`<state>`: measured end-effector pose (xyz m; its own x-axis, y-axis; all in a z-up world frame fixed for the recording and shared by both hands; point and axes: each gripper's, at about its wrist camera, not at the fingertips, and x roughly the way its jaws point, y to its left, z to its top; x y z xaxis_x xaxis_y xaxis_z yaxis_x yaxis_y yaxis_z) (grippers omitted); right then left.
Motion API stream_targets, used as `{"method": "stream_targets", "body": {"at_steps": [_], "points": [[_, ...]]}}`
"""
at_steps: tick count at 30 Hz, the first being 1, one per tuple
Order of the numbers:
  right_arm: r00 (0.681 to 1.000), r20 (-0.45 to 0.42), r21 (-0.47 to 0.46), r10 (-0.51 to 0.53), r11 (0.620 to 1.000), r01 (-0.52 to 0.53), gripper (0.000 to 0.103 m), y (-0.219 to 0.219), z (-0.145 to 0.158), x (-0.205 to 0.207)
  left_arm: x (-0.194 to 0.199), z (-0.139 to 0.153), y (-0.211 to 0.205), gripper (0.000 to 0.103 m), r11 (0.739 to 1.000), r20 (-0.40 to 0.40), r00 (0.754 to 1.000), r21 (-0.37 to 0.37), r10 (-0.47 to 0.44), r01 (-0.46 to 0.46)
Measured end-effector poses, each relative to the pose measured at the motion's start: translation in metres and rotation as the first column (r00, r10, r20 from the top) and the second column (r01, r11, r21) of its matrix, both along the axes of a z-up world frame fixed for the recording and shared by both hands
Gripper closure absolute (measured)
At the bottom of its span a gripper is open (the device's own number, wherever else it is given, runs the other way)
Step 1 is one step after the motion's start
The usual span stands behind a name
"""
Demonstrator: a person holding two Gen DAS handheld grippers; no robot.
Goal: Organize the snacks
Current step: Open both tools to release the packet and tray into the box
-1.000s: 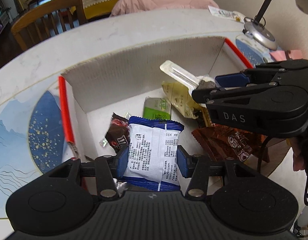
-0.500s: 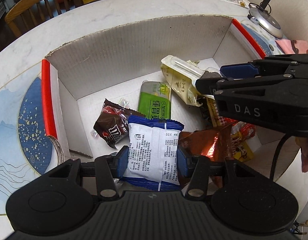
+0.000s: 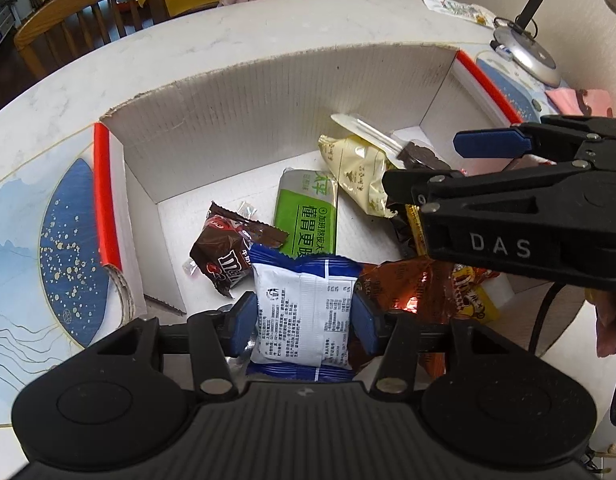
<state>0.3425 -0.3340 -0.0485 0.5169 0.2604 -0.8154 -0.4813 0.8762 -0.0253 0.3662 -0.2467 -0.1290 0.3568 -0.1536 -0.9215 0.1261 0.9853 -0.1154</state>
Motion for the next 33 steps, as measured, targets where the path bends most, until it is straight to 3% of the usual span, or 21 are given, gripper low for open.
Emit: {"method": "stream_targets", "body": {"at_steps": [8, 16, 33], "points": [[0.999, 0.036, 0.029, 0.01, 1.0, -0.011, 0.035, -0.002, 0.021, -0.02, -0.016, 0.02, 0.006, 0.046, 1.0, 0.057, 0.998, -0.025, 0.014, -0.012], [0.995, 0.102, 0.063, -0.022, 0.998, 0.015, 0.023, -0.006, 0.048, -0.044, -0.038, 0.045, 0.014, 0.045, 1.0, 0.146, 0.989, -0.029, -0.003, 0.008], [0.968, 0.232, 0.206, -0.092, 0.978, 0.044, 0.002, -0.015, 0.095, -0.108, -0.085, 0.102, 0.049, 0.037, 0.999, 0.344, 0.939, -0.045, 0.015, 0.001]]}}
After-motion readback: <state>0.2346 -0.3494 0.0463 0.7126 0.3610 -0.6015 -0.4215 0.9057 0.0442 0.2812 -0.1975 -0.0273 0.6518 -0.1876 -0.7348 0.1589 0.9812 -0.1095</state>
